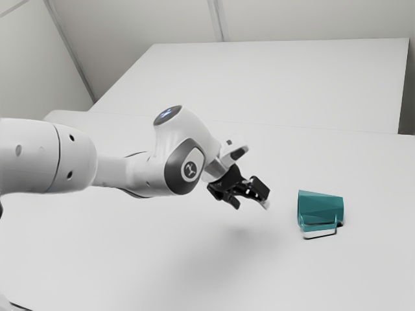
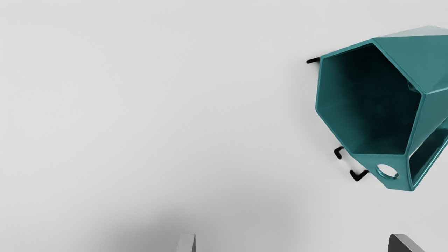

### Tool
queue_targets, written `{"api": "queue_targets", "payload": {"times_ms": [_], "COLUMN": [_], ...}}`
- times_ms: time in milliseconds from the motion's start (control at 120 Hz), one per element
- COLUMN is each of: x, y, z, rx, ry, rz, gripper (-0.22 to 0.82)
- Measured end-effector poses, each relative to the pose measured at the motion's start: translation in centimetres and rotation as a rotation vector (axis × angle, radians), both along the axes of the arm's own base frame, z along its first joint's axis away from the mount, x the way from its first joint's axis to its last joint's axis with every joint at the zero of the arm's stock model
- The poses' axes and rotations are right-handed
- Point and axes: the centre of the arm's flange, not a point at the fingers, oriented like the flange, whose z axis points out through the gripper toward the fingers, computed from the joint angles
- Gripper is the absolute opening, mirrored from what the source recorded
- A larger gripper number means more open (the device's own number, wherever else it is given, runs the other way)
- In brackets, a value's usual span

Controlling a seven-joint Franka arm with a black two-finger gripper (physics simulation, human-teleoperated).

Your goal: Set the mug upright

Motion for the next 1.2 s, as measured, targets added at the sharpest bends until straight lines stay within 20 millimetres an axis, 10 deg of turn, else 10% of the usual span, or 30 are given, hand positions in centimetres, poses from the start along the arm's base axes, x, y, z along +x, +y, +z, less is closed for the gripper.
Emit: {"api": "queue_targets", "payload": {"times_ms": [875,1200], "x": [2.2,2.9], "y": [-10.1,-11.6], "z": [-3.2,-4.0], "rx": [-0.052,-0.051], "ry": [-0.139,-0.176], "rz": [0.019,0.019], "gripper": [0.60,0.43]}}
